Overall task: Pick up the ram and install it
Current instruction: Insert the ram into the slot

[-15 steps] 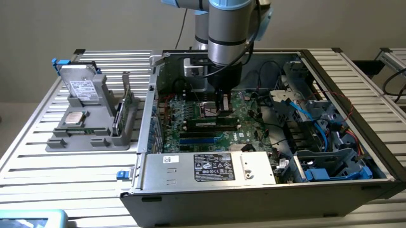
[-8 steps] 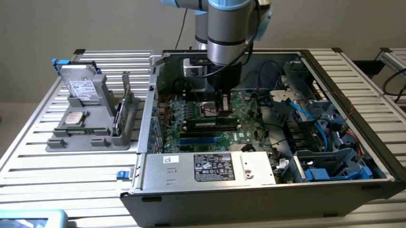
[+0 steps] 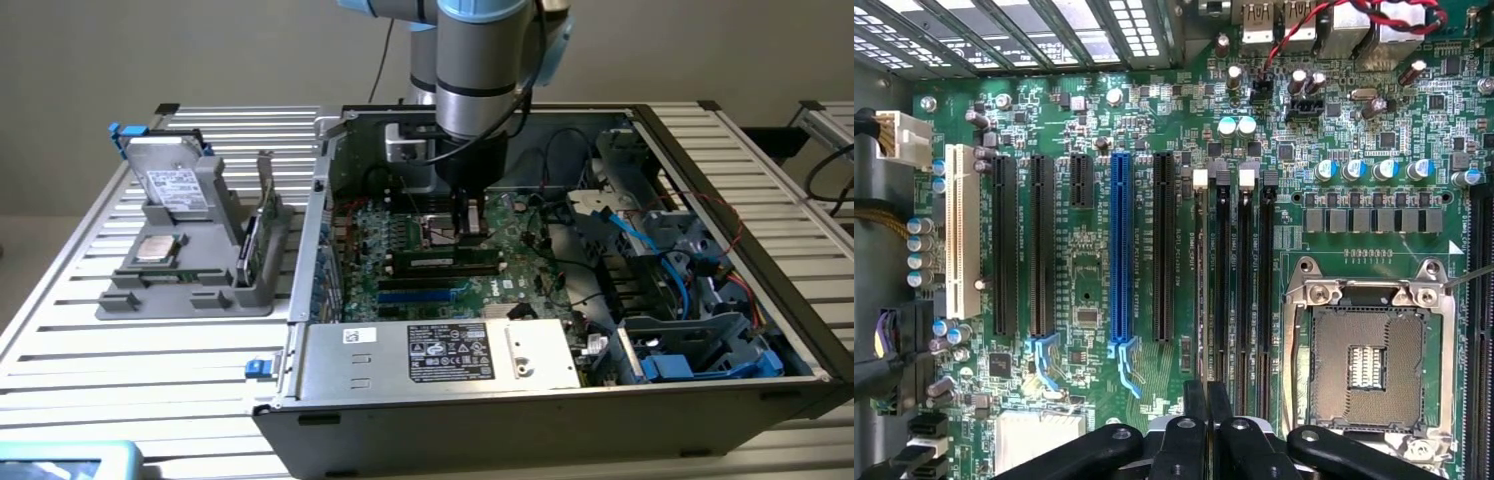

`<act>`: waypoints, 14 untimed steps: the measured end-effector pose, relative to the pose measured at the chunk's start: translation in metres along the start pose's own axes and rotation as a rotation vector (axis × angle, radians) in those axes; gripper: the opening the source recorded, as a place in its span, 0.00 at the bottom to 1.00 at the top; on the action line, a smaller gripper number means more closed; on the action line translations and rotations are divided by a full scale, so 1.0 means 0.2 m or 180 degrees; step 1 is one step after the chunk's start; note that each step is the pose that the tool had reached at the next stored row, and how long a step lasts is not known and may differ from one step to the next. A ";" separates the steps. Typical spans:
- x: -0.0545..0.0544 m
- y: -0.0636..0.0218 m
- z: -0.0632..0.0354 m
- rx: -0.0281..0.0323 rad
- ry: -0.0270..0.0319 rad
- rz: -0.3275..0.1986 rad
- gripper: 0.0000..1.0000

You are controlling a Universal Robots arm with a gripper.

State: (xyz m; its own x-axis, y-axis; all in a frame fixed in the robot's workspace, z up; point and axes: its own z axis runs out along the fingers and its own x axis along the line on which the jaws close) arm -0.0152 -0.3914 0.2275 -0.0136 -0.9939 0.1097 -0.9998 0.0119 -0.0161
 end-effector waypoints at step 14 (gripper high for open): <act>0.00 0.003 0.003 0.0012 0.0000 0.0023 0.12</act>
State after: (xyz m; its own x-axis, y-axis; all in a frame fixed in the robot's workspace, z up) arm -0.0159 -0.3914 0.2270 -0.0209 -0.9938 0.1096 -0.9996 0.0187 -0.0206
